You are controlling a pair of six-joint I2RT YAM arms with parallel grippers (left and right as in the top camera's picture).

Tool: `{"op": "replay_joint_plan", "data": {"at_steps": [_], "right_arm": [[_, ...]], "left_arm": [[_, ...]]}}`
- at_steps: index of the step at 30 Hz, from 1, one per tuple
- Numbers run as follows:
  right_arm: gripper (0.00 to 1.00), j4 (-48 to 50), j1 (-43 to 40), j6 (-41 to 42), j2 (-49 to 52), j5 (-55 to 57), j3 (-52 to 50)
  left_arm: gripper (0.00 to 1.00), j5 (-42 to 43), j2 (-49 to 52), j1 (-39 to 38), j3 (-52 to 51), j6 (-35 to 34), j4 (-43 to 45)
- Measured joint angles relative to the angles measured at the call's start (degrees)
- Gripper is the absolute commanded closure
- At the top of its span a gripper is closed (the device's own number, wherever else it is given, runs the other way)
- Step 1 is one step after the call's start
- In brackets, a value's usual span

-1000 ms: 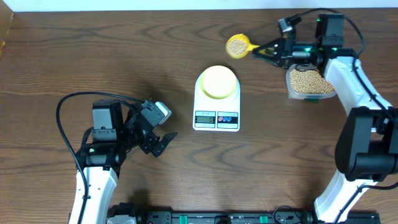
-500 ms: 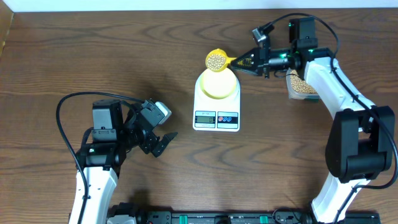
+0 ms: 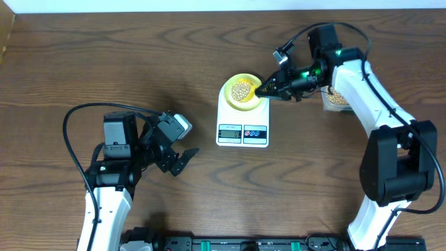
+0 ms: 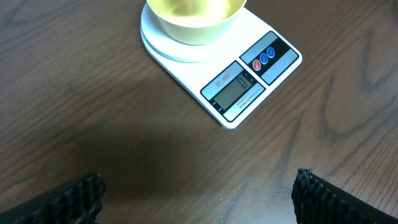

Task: Scoop item into bowl and weigh 50g on scale
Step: 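Carry the filled scoop left over the yellow bowl on the scale, then tip the scoop to pour soybeans into the yellow bowl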

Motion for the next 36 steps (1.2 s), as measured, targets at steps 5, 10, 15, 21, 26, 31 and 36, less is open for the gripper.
{"op": "replay_joint_plan", "data": {"at_steps": [5,10,15,21,26,31,36], "right_arm": [[0.99,-3.3,0.0,-5.5,0.0,5.8,4.9],[0.99,-3.5,0.3,-7.0,0.0,10.0,4.9],[0.99,-3.5,0.6,-7.7,0.0,12.8,4.9],[0.99,-3.7,2.2,-8.8,0.0,17.3,5.2],[0.99,-5.3,3.7,-9.5,0.0,19.8,7.8],[0.99,-8.1,4.3,-10.6,0.0,23.6,10.5],[0.99,-8.7,5.8,-11.7,0.0,26.6,12.5]], "left_arm": [[0.02,0.0,0.0,0.0,0.0,0.0,0.0],[0.03,0.0,0.0,0.0,0.0,0.0,0.0],[0.02,0.0,0.0,0.0,0.0,0.0,0.0],[0.02,0.0,0.0,0.0,0.0,0.0,0.0],[0.02,0.0,0.0,0.0,0.0,0.0,0.0],[0.02,0.0,0.0,0.0,0.0,0.0,0.0],[0.03,0.0,0.0,0.0,0.0,0.0,0.0]]}}
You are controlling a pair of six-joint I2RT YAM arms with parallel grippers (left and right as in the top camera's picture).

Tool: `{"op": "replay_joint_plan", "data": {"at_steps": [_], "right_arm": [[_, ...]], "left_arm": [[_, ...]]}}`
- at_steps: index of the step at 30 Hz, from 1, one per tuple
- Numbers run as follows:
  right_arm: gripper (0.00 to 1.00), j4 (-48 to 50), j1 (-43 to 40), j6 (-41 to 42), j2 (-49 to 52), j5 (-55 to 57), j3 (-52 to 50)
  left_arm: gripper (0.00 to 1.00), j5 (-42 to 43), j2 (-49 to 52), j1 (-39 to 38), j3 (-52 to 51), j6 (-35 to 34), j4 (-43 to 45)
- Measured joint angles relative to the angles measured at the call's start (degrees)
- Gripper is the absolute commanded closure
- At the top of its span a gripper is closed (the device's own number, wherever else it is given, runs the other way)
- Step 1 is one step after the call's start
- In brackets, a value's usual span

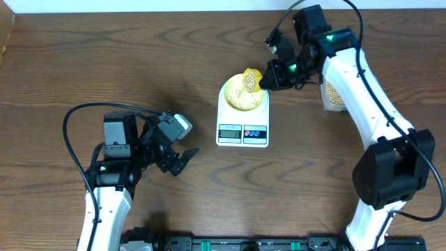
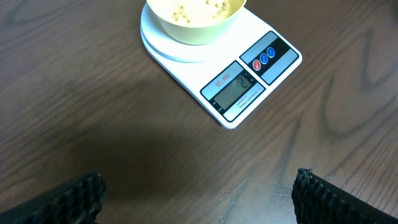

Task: Scoop item into bowl and weigh 50g on scale
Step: 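Tip the scoop to pour soybeans into the yellow bowl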

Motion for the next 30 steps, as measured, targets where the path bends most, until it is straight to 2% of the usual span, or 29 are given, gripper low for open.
{"op": "replay_joint_plan", "data": {"at_steps": [14,30], "right_arm": [[0.99,0.3,0.9,-2.8,0.0,2.2,0.2],[0.99,1.3,0.9,-10.7,0.0,2.7,0.2]], "left_arm": [[0.02,0.0,0.0,0.0,0.0,0.0,0.0],[0.02,0.0,0.0,0.0,0.0,0.0,0.0]]}}
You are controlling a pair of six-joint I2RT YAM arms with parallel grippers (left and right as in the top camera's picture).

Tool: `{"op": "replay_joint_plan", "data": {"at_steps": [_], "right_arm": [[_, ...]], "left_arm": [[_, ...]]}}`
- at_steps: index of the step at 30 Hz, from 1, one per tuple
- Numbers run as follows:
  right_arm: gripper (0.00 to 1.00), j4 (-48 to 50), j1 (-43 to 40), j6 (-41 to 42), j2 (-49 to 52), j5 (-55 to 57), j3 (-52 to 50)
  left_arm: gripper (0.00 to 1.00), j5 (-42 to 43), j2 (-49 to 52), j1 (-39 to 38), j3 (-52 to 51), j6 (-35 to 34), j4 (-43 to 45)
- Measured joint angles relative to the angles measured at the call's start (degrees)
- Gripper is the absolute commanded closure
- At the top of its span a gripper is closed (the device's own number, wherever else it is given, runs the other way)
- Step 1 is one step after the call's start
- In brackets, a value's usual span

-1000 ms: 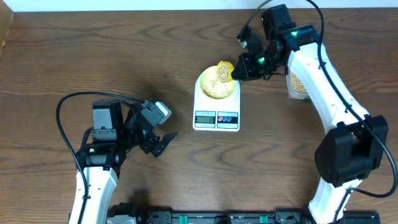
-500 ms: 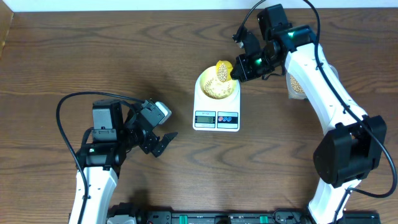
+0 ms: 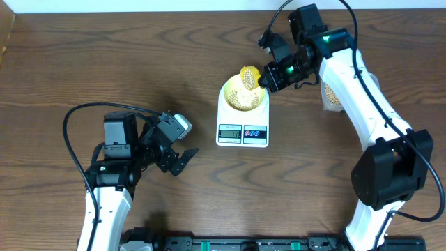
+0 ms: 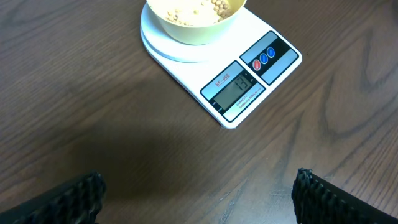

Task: Scoop item into bowl and weigh 50g on scale
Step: 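Tip the scoop to pour soybeans into the yellow bowl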

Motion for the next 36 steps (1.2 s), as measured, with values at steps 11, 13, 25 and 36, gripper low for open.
{"op": "replay_joint_plan", "data": {"at_steps": [11,13,25,36], "right_arm": [[0.99,0.0,0.0,-0.6,0.0,0.0,0.0],[0.99,0.0,0.0,-0.7,0.0,0.1,0.0],[0.99,0.5,0.0,-5.6,0.0,1.1,0.0],[0.99,1.1,3.9,-13.8,0.0,6.1,0.0]], "left_arm": [[0.02,0.0,0.0,0.0,0.0,0.0,0.0],[0.02,0.0,0.0,0.0,0.0,0.0,0.0],[0.02,0.0,0.0,0.0,0.0,0.0,0.0],[0.02,0.0,0.0,0.0,0.0,0.0,0.0]]}}
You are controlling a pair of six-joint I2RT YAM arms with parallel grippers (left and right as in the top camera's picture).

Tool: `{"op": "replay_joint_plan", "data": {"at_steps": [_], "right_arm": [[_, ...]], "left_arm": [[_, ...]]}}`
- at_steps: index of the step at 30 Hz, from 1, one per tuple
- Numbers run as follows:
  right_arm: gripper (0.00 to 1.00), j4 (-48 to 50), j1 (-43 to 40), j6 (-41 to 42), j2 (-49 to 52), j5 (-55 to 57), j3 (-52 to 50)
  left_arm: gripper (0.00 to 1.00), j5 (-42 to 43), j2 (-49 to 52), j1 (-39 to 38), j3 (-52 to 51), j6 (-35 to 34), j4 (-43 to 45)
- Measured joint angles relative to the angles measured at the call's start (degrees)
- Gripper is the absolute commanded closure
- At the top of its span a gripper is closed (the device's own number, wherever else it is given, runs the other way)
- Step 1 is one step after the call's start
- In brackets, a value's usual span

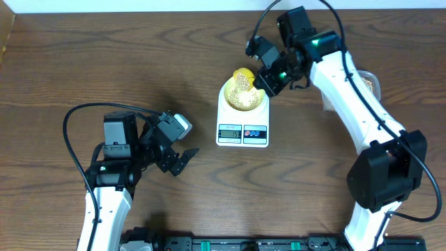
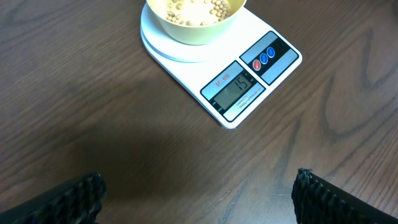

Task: Scoop item into bowl and weigh 50g on scale
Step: 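Tip the scoop to pour soybeans into the yellow bowl, then move the empty scoop right back over the soybean tub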

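Observation:
A yellow bowl (image 1: 244, 101) holding pale beans stands on the white scale (image 1: 242, 132). In the left wrist view the bowl (image 2: 194, 15) is cut off by the top edge, and the scale display (image 2: 236, 90) reads about 15. My right gripper (image 1: 265, 78) is shut on a yellow scoop (image 1: 241, 77), which is tilted over the bowl's far rim with beans showing in it. My left gripper (image 1: 182, 159) stands open low over the table, left of the scale. Its fingertips (image 2: 81, 193) have nothing between them.
A clear container of beans (image 1: 368, 82) sits at the right, mostly hidden behind the right arm. Cables loop over the table by the left arm (image 1: 111, 167). The wooden table (image 1: 104, 63) runs to the far edge.
The right arm has shifted slightly left and farther back, with the scoop still tipped over the bowl. More beans lie in the bowl, and the display has gone from about 13 to about 15.
The right gripper first held the loaded scoop at the bowl's right rim. Then the scoop was tipped above the bowl, with a few beans inside and a low reading. The bean pile and the reading were larger at each later moment. The left arm stayed still.

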Motion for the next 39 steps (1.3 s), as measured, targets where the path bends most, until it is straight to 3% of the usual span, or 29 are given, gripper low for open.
{"op": "replay_joint_plan", "data": {"at_steps": [12,33,39], "right_arm": [[0.99,1.5,3.6,-4.1,0.0,10.6,0.0],[0.99,0.7,6.3,-14.7,-0.4,16.0,0.1],[0.99,1.4,5.5,-12.9,-2.0,15.2,1.1]], "left_arm": [[0.03,0.0,0.0,0.0,0.0,0.0,0.0],[0.02,0.0,0.0,0.0,0.0,0.0,0.0],[0.02,0.0,0.0,0.0,0.0,0.0,0.0]]}}
